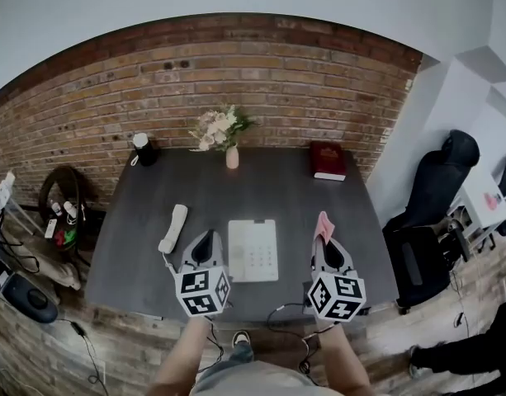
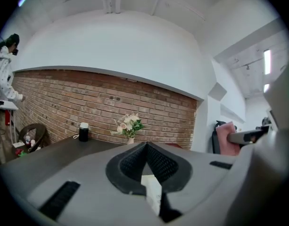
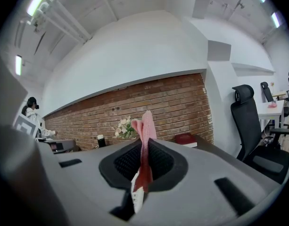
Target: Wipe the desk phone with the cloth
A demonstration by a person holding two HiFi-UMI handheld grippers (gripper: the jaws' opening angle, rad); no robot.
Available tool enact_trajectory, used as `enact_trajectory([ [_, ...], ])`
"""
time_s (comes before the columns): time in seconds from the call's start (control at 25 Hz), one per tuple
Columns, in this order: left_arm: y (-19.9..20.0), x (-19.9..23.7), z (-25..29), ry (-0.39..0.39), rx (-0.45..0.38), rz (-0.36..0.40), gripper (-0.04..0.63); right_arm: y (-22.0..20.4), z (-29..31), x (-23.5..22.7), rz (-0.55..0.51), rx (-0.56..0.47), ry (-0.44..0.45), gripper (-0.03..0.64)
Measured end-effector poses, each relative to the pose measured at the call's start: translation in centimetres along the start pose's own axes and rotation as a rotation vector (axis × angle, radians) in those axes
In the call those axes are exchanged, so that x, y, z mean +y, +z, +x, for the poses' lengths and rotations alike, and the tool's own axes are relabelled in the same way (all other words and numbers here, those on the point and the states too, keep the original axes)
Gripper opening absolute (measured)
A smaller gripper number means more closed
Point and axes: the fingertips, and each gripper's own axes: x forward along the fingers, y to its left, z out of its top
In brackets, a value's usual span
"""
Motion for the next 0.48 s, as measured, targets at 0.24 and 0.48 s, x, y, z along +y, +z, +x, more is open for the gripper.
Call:
enact_trajectory([
  [0.24, 1.1, 2.5, 4.4, -0.023, 0.007, -0.003, 0.003, 0.7, 4.6, 1.1, -0.004, 0.009, -0.015, 0.02],
  [0.48, 1.4, 4.5, 7.5, -0.032, 0.009, -0.023, 0.003, 1.0, 7.1, 1.3, -0.027, 0.021, -0.037, 0.02],
])
